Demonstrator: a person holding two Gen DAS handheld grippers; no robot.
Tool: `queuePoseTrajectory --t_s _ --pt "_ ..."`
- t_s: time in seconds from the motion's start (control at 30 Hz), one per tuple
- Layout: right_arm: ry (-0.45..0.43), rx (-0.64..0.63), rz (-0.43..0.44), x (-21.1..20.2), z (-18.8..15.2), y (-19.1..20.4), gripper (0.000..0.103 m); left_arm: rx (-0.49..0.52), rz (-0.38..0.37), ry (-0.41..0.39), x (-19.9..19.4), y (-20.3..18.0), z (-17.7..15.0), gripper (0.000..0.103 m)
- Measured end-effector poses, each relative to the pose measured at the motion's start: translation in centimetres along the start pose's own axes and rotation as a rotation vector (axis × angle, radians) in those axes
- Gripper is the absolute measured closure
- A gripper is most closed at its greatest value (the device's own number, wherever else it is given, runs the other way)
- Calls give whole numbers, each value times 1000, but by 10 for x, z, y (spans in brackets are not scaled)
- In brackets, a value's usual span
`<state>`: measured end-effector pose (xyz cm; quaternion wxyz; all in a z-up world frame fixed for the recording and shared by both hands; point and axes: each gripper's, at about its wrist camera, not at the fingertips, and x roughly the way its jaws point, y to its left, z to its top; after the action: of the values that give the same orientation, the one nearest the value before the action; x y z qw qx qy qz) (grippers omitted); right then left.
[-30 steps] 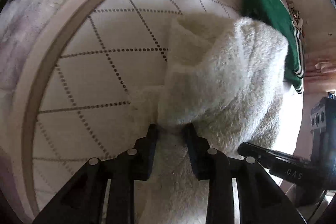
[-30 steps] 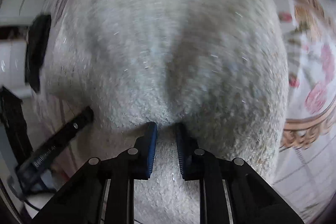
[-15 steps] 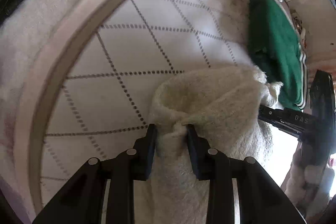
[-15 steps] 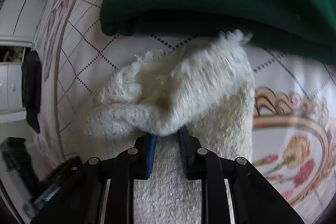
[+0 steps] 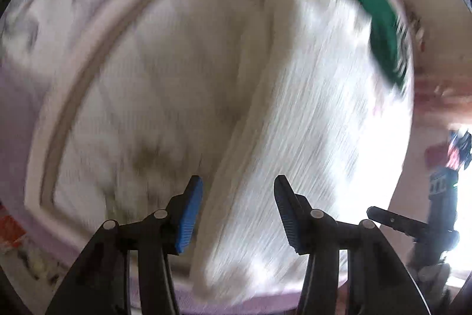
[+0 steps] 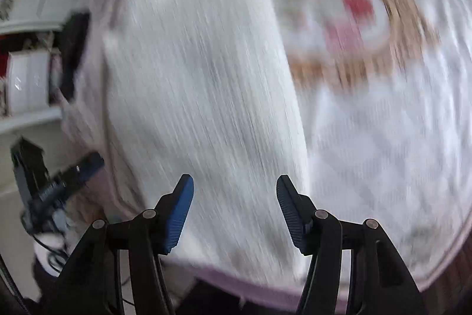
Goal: Fold large clothes
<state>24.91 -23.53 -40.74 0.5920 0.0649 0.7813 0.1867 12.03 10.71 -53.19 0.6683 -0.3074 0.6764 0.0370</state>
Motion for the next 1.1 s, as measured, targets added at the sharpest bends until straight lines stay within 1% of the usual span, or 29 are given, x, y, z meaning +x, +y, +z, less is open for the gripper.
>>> queuePoseTrajectory --t_s 0.07,0.13,0.17,0.2,0.23,0.3,0.33,0.37,0.43,0.47,0.5,0.53,0.57,0.6,0.63,0.67,0.7,0.73,0.77,0.8,0.83,0.87,0.9,0.93,1.0,1.07,1.1 --pt "68 0 -20 23 -37 -8 42 43 58 68 24 2 -32 56" --pt "143 9 -27 50 -71 -22 43 92 173 143 52 10 -63 54" --pt "164 3 -70 65 -85 -28 43 97 206 164 60 16 -74 51" --pt "179 -3 -112 80 -95 -33 43 75 181 170 65 27 -87 50" --pt "202 -2 -132 98 -106 -42 43 47 160 172 65 33 -92 46" --pt "185 -10 -170 104 -112 -45 43 -18 124 177 57 41 -94 46" --pt "199 -17 -182 100 -112 -41 43 -36 108 162 45 40 -93 48" --pt "207 -14 -180 98 -108 -33 43 -36 101 143 36 40 -91 51" --pt "165 15 -100 78 -94 -18 43 -17 71 72 14 29 -78 51" --pt "123 20 -44 63 -84 -11 43 -5 62 29 4 22 -67 51" --pt "81 12 -19 50 -73 -3 43 11 43 -17 -4 13 -55 51" --pt "19 -14 -4 38 -55 10 44 28 22 -65 -9 4 -39 51" --pt "-34 -47 -2 31 -39 23 63 39 17 -107 -12 -5 -24 53" --pt "-63 -71 -12 28 -28 31 96 49 -4 -156 -15 -13 -8 59" --pt "-97 -89 -27 29 -8 44 98 63 -24 -196 -13 -23 13 84" --pt "-117 -92 -28 31 5 52 98 71 -22 -205 -9 -30 27 92" --pt "-133 -96 -21 36 22 62 98 75 -60 -202 -2 -37 46 92" --pt "-141 -107 -34 41 32 70 99 82 -64 -179 6 -40 57 89" --pt "-149 -137 -76 50 48 82 99 86 -39 -150 19 -42 67 89" --pt "-139 -138 -109 65 61 91 100 92 -15 -121 31 -42 71 90" --pt "-105 -124 -138 79 70 92 100 101 5 -94 45 -38 75 89" --pt "-91 -123 -159 88 83 96 103 104 3 -87 49 -33 75 87" --pt "-81 -122 -175 94 87 96 103 100 -14 -85 51 -31 77 85" --pt "-67 -110 -188 98 91 96 103 95 -34 -77 49 -25 75 85" --pt "-50 -114 -219 98 93 99 103 94 -51 -65 41 -16 72 85" --pt "-43 -119 -210 97 93 105 103 86 -46 -61 23 -10 64 86" --pt "-42 -120 -193 100 97 117 103 80 -55 -74 14 -9 64 86"
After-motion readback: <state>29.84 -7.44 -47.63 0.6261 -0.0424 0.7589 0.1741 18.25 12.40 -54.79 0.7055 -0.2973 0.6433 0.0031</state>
